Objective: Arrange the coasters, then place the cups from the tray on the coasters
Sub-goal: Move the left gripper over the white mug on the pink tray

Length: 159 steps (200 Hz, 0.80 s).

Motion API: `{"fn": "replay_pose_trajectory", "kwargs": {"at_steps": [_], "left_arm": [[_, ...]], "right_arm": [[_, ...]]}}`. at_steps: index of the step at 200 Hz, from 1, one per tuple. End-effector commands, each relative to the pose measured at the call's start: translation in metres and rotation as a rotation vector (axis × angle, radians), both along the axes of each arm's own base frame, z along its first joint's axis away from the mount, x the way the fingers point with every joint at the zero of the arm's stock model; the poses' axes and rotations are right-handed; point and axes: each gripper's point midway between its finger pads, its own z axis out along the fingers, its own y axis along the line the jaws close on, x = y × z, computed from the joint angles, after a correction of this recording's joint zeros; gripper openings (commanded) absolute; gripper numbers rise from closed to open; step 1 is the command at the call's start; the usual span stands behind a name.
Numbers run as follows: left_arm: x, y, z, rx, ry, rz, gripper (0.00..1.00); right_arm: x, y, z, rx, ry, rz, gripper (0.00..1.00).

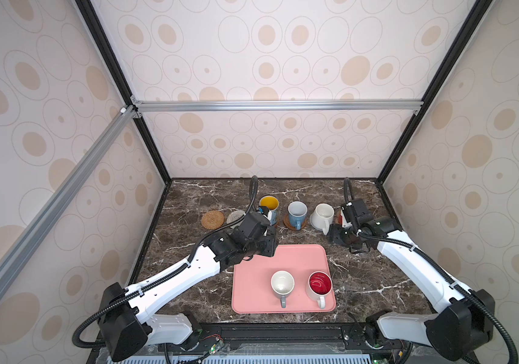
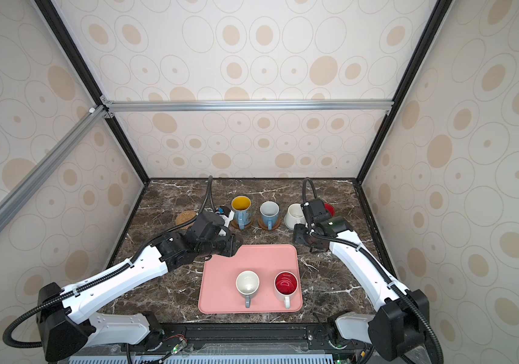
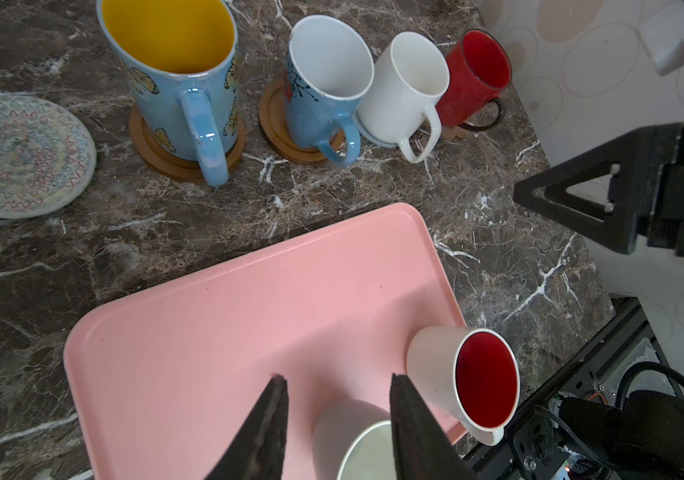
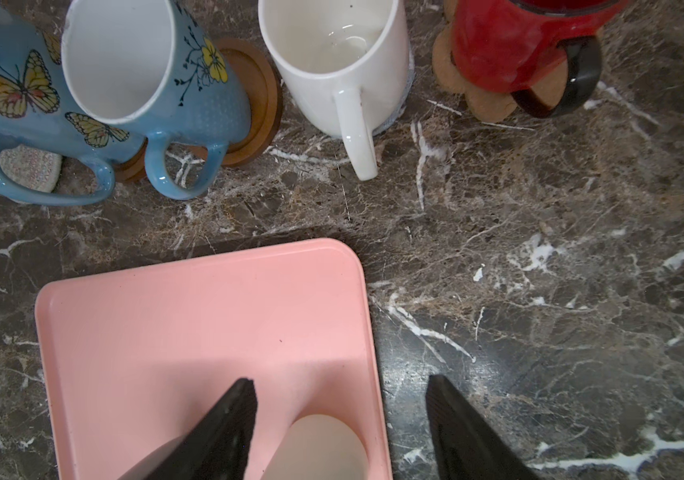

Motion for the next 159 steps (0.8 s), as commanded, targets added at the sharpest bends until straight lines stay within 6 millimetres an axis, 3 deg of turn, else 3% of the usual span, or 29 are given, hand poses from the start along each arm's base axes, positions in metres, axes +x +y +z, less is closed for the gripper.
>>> {"fn": "replay_pose_trajectory", "kwargs": {"at_steps": [1, 159], "left_arm": [[-0.010, -0.005, -0.011, 0.018, 0.028, -0.003, 0.42], [-0.075, -0.014, -0.022, 0.005, 0.120, -0.030, 0.43]], "right_arm": [[0.001, 0.001, -0.003, 0.005, 0.008, 0.002, 0.69], [-0.019, -0.005, -0.017, -0.051, 0.032, 0.105, 0.68]]}}
